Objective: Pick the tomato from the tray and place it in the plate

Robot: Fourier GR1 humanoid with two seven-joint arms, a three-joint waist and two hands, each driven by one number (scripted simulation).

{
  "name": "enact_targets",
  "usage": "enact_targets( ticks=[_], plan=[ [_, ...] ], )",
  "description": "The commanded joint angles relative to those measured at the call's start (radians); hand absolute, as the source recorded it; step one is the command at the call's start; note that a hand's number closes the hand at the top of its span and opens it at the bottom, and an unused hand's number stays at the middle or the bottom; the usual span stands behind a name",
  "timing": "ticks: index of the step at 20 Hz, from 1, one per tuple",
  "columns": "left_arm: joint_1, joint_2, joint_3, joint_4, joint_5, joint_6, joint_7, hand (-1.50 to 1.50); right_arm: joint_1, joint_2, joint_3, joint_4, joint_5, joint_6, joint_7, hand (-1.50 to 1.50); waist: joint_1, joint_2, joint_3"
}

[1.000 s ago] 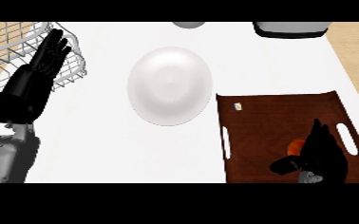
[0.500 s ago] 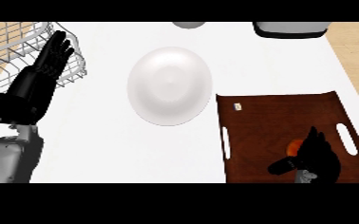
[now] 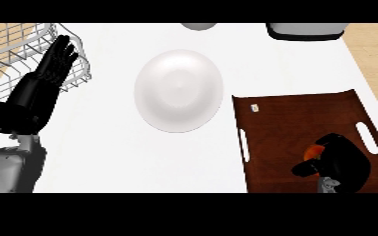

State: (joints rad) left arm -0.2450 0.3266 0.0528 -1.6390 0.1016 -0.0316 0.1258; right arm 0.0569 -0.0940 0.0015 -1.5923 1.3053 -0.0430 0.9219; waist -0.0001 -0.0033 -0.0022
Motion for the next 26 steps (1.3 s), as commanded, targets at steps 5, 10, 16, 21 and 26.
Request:
enact_targets(
  ticks=[5,10,16,21,26],
  plan=[
    [-0.016,0.009,0.038,0.045,-0.005,-0.021,-0.022,0.0,0.249,-0.093,0.091,-0.147,-0.045,0.005,-0.221,1.5,-0.016,0.001,0.002],
    [-0.024,0.004,0.028,0.021,-0.007,-0.045,0.011,0.0,0.282,-0.078,0.178,-0.27,0.034,-0.011,-0.218,1.5,-0.006,0.002,0.002],
    [-0.061,-0.01,0.034,0.049,-0.026,-0.015,0.016,0.0,0.299,-0.078,0.274,-0.522,-0.025,0.001,-0.297,1.5,-0.014,0.001,0.002],
    [-0.019,-0.003,0.051,0.085,-0.028,-0.035,-0.057,0.0,0.182,0.023,0.461,-0.64,0.004,0.046,-0.267,1.5,0.002,0.003,0.001],
    [-0.034,-0.003,0.035,0.02,-0.006,-0.062,0.006,0.0,-0.015,0.091,0.543,-0.622,0.001,0.106,-0.172,1.5,0.015,0.003,0.001]
  ],
)
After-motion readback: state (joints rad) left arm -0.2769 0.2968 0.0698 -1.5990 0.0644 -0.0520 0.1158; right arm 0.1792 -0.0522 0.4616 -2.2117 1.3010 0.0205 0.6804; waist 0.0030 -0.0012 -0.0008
